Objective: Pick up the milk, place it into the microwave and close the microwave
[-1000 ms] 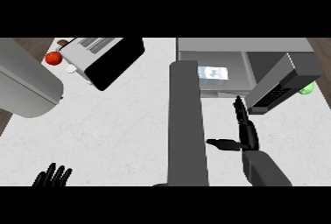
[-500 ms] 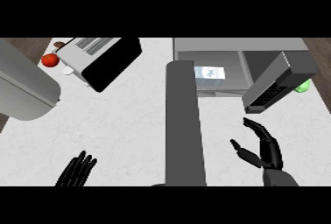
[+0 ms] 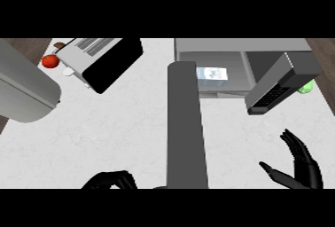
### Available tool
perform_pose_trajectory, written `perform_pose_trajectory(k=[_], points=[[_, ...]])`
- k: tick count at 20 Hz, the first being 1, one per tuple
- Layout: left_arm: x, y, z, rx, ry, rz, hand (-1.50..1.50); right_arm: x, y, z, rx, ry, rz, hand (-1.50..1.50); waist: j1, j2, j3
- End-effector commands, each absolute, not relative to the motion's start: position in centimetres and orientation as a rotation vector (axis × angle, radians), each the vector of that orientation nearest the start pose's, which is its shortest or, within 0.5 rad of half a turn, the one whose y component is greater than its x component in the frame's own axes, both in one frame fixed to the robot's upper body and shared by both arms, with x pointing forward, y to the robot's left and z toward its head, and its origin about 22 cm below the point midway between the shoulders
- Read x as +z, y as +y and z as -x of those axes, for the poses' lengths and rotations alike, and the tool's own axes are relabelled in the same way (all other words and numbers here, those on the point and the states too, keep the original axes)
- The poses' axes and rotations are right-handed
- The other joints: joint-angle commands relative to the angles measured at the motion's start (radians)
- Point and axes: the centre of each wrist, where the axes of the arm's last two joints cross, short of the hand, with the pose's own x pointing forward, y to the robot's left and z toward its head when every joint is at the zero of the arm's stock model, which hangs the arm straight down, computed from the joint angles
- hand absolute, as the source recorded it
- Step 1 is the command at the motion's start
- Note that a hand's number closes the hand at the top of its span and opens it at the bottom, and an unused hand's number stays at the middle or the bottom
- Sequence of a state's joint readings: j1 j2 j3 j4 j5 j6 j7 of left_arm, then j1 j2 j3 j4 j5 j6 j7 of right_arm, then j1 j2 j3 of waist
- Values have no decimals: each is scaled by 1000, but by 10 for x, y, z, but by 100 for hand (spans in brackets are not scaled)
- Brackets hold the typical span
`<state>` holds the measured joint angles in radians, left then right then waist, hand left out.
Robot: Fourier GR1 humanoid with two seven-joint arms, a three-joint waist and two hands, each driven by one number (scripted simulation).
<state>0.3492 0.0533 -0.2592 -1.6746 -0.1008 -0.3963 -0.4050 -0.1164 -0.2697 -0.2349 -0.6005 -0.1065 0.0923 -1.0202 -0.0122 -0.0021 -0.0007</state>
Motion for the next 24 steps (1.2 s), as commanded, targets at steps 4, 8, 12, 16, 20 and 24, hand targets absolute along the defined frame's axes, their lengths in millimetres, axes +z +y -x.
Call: perform_pose_trajectory(k=[4,8,12,16,20,24], points=[[-45,167,-177,-400,-1697,408,150,-136,-414,-148,-167,-1831,285,-150,8,2,1],[-37,150,-223,-459,-1733,334,150,-134,-430,-141,-141,-1822,293,-150,8,4,2],[-49,134,-223,-646,-1625,404,150,-131,-424,-135,-137,-1829,255,-150,3,3,1],[-72,119,-230,-815,-1422,485,150,-125,-434,-132,-151,-1835,240,-150,-8,6,1],[-82,87,-216,-982,-1283,566,150,-117,-439,-144,-138,-1855,240,-150,-12,7,2],[-81,61,-221,-1021,-1342,530,150,-115,-442,-134,-106,-1895,192,-150,-27,7,1]])
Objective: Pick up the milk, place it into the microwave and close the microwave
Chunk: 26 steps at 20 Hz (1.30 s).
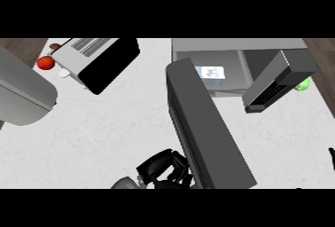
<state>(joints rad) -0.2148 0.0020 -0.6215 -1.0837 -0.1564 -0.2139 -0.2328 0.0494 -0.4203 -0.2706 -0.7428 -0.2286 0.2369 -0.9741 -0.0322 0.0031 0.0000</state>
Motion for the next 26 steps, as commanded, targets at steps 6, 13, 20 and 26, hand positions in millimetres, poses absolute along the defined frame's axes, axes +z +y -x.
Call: perform_pose_trajectory(k=[6,13,20,26], points=[[-77,38,-216,-976,-1450,584,150,-97,-430,-163,-53,-1949,101,-150,-32,5,-3],[-58,18,-212,-858,-1538,547,-150,-85,-428,-172,-9,-1981,50,-150,-87,11,-4],[-32,7,-244,-831,-1586,492,150,-61,-420,-197,33,-1996,-21,-150,-143,18,-6],[-13,0,-263,-767,-1663,450,150,-44,-418,-209,87,-2002,-87,-150,-192,27,-6]])
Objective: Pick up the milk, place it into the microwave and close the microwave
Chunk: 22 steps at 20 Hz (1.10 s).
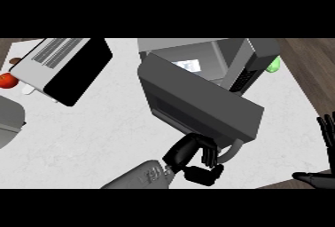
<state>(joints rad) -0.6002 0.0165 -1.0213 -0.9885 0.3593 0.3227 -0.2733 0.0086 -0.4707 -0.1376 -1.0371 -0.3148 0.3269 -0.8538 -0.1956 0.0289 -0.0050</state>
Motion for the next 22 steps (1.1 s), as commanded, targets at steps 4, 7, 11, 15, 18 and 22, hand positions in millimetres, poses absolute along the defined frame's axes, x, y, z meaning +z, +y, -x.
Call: perform_pose_trajectory(k=[4,7,11,15,18,22], points=[[8,-7,-282,-737,-1769,411,150,-35,-411,-220,127,-2009,-113,-150,-62,11,1],[22,-11,-293,-714,-1791,396,150,-24,-408,-231,165,-2022,-136,-150,-82,18,2],[32,-13,-306,-682,-1803,357,150,-3,-412,-244,172,-2074,-141,-150,-118,26,3],[40,-16,-315,-676,-1811,334,150,3,-401,-255,188,-2077,-204,-150,-133,41,5],[55,-19,-328,-654,-1824,301,150,10,-398,-261,192,-2087,-251,-150,-154,43,7],[61,-19,-338,-631,-1826,271,150,23,-400,-267,226,-2097,-282,-150,-181,54,8]])
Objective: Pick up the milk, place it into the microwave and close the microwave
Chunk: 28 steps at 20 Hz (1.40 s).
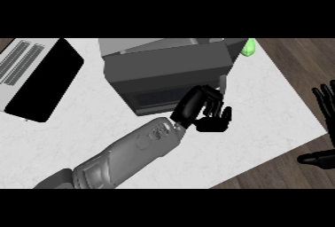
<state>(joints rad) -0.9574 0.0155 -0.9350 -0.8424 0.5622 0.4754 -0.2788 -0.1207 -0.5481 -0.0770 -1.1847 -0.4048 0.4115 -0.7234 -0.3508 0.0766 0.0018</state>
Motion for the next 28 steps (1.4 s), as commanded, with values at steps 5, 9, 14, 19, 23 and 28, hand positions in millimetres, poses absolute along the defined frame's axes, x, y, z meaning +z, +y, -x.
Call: perform_pose_trajectory(k=[5,9,14,19,23,28], points=[[75,-21,-348,-609,-1840,243,150,35,-389,-279,265,-2097,-365,-150,-43,17,3],[81,-22,-355,-587,-1842,221,150,45,-383,-286,302,-2097,-437,-150,-56,23,4],[87,-22,-362,-575,-1844,179,150,61,-372,-294,390,-2070,-511,-150,-76,26,3],[85,-21,-362,-548,-1833,170,150,92,-354,-303,636,-2052,-621,150,-81,15,2],[84,-22,-362,-548,-1833,164,150,104,-331,-304,754,-2034,-732,150,-90,12,4],[82,-20,-363,-516,-1826,144,150,110,-314,-302,801,-2020,-791,150,-111,15,5]])
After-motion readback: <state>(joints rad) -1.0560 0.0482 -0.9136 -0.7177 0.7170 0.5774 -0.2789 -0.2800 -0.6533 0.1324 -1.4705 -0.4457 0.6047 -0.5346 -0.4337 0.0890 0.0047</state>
